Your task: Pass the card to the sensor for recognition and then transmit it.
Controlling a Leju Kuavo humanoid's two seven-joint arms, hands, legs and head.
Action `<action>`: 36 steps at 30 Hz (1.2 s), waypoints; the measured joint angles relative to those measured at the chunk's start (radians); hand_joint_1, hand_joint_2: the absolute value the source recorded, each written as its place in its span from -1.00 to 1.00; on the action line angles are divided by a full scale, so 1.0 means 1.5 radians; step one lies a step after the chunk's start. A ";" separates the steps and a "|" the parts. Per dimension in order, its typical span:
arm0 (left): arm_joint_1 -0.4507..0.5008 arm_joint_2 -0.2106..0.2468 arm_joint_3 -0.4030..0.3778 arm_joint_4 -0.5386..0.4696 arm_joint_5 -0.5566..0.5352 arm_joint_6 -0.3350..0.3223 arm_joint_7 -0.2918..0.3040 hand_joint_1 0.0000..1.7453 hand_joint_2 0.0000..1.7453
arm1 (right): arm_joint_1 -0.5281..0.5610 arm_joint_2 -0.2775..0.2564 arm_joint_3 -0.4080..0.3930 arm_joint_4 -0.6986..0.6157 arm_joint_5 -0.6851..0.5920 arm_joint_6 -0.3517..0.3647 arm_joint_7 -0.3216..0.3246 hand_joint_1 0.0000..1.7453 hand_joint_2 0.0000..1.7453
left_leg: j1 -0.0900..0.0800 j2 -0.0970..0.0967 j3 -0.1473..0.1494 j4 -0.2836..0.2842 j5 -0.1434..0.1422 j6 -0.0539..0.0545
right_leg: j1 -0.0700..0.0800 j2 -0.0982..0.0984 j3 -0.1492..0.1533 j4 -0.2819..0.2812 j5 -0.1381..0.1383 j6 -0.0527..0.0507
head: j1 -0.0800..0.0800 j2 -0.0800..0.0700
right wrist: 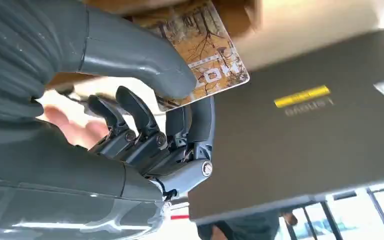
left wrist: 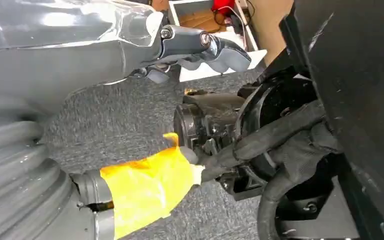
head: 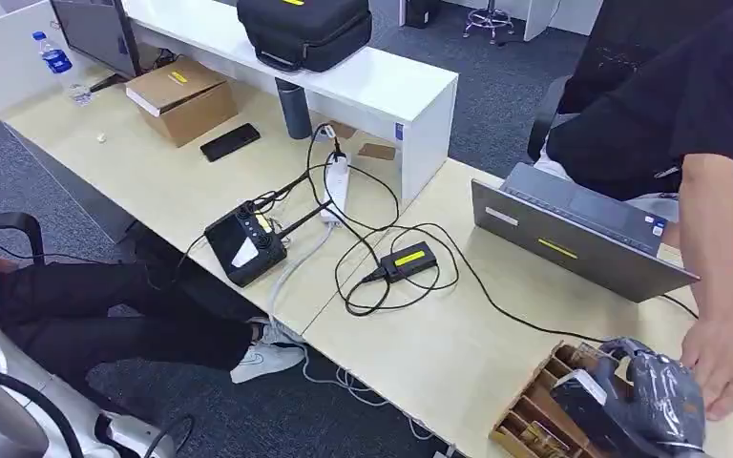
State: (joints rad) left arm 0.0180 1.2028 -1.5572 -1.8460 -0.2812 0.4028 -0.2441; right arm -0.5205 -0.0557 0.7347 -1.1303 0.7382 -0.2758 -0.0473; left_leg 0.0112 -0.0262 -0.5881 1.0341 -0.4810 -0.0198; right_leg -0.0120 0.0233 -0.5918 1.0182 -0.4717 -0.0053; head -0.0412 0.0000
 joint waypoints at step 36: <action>-0.016 -0.054 -0.001 0.030 0.144 -0.009 -0.041 -1.00 1.00 | -0.258 0.006 -0.075 0.059 -0.013 0.011 0.063 -1.00 1.00 | 0.000 0.000 0.000 0.000 0.001 0.000 | 0.000 0.000 0.000 0.000 0.001 0.000 | 0.000 0.000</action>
State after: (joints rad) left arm -0.0054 1.1223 -1.5579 -1.8006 -0.0656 0.3899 -0.3063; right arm -0.9077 -0.0473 0.6218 -1.0410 0.7191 -0.2590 0.0473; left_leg 0.0111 -0.0264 -0.5882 1.0343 -0.4798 -0.0195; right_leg -0.0121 0.0233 -0.5919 1.0183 -0.4705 -0.0054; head -0.0412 0.0000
